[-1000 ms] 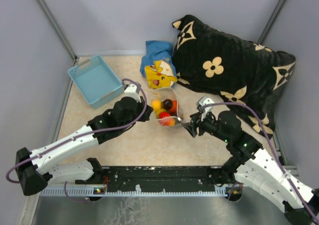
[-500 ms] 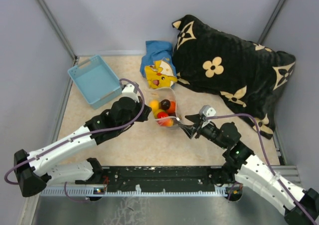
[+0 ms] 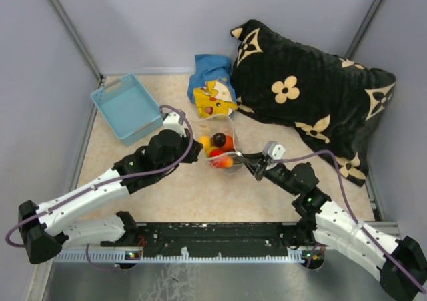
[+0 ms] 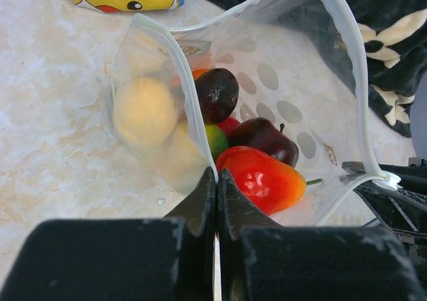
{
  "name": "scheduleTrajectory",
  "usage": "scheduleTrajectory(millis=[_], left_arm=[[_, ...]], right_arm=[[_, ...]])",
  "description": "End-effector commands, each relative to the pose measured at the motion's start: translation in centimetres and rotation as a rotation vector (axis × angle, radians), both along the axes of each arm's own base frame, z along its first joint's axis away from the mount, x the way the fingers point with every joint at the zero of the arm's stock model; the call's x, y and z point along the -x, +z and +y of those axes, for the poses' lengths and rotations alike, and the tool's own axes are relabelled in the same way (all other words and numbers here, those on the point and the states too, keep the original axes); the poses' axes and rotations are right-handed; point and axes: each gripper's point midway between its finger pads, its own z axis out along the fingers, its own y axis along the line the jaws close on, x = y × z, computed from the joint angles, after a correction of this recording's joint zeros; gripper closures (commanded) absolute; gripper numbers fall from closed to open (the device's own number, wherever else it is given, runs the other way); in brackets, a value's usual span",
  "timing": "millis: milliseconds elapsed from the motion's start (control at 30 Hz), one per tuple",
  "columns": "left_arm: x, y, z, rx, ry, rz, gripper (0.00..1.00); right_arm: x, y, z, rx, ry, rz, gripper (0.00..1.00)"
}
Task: Place the food in the zip-top bag and seal the zipper
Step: Zip the zipper food storage bag at the center of the board.
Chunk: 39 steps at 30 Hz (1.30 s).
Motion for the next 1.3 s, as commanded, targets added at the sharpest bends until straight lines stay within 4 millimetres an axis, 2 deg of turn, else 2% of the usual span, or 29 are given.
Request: scheduleTrajectory(millis=[0,167,267,367,467,567,767,833,1067,1267], left_arm=[[-0.3,2.1,0.3,0.021,-0.003,-0.057,0.98],[-0.5,3.9,0.6,-0.083,-0.078,-0.164,0.82],[-0.2,5.7,0.0,-0.179,-0.207,-0.286,0.64],[0.1,7.4,-0.6,-0.257,-0.322,-0.401,0.53],[1.1,9.0,-2.2,-0.292,-0.485,-0.515,0.46],[2.8,9.3,-4.5,-0.332,-0.709,-0.62,0.38],[4.4,9.7,-8.2,-0.331,-1.018,-0.74,0.32],[4.9,9.2,-9.3,-0.329,-1.126,-0.748,0.31],[5.3,6.2,-12.4,-0.339,-1.381,-0.704,0.33],[6.4,4.3,-13.1,-0.312,-1.523,-0.71,0.4]], right_arm=[[-0.6,3.0,-0.3,-0.012,-0.032,-0.126,0.98],[-0.7,3.5,-0.6,0.03,-0.042,-0.137,1.0],[-0.8,3.7,-0.9,0.051,-0.057,-0.134,1.0],[-0.9,4.0,-1.3,0.06,-0.073,-0.13,1.0],[-0.7,4.3,-1.4,0.061,-0.072,-0.125,1.0],[-0.6,4.5,-1.4,0.06,-0.068,-0.12,1.0],[-0.4,4.7,-1.2,0.088,-0.051,-0.103,1.0],[-0.5,4.8,-1.3,0.093,-0.055,-0.098,1.0],[-0.3,5.2,-1.3,0.081,-0.049,-0.102,1.0],[-0.2,5.2,-1.3,0.083,-0.05,-0.102,1.0]])
